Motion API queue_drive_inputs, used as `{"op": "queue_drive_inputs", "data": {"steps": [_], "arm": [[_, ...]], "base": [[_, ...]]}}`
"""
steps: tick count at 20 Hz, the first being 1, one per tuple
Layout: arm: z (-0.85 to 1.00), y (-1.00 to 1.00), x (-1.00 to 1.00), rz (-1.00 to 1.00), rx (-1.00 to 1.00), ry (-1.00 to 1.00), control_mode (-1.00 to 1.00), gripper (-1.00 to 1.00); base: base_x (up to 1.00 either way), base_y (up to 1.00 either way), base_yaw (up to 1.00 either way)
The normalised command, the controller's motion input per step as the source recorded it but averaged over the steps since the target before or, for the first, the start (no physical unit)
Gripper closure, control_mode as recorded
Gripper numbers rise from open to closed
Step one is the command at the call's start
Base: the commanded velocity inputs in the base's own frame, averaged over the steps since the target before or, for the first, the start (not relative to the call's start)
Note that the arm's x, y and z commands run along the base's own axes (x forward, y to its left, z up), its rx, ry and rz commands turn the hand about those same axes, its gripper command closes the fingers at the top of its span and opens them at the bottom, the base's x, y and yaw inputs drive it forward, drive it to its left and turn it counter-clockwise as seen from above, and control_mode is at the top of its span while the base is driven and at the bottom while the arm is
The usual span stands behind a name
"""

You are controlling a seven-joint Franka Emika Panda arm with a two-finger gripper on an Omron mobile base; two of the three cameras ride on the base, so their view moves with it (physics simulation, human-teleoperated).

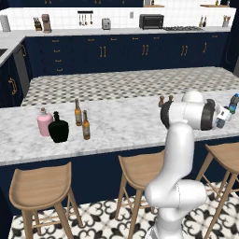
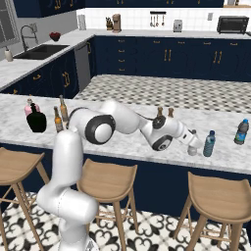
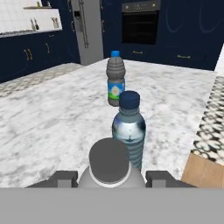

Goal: Move the plastic bottles in the middle to the plastics group, and the glass bottles in the middle to the glass group.

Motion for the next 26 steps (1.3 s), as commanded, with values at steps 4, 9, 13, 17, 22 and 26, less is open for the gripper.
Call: {"op": "queue_drive_inputs", "data": {"steps": [4, 9, 13, 17, 22, 26], "arm": [[0.27, -0.10, 0.35, -0.10, 0.05, 0.07, -1.00, 1.00], [0.01, 0.01, 0.31, -0.04, 0.00, 0.03, -1.00, 1.00], [0.00, 0.01, 0.18, 0.00, 0.00, 0.03, -1.00, 1.00], [-0.03, 0.00, 0.26, 0.00, 0.00, 0.01, -1.00, 1.00], [-0.03, -0.07, 0.20, 0.00, 0.00, 0.00, -1.00, 1.00], [0.00, -0.28, 0.25, 0.00, 0.04, 0.00, -1.00, 1.00]], "base": [[0.00, 0.00, 0.00], [0.00, 0.00, 0.00], [0.00, 0.00, 0.00], [0.00, 0.00, 0.00], [0.00, 0.00, 0.00], [0.00, 0.00, 0.00]]}}
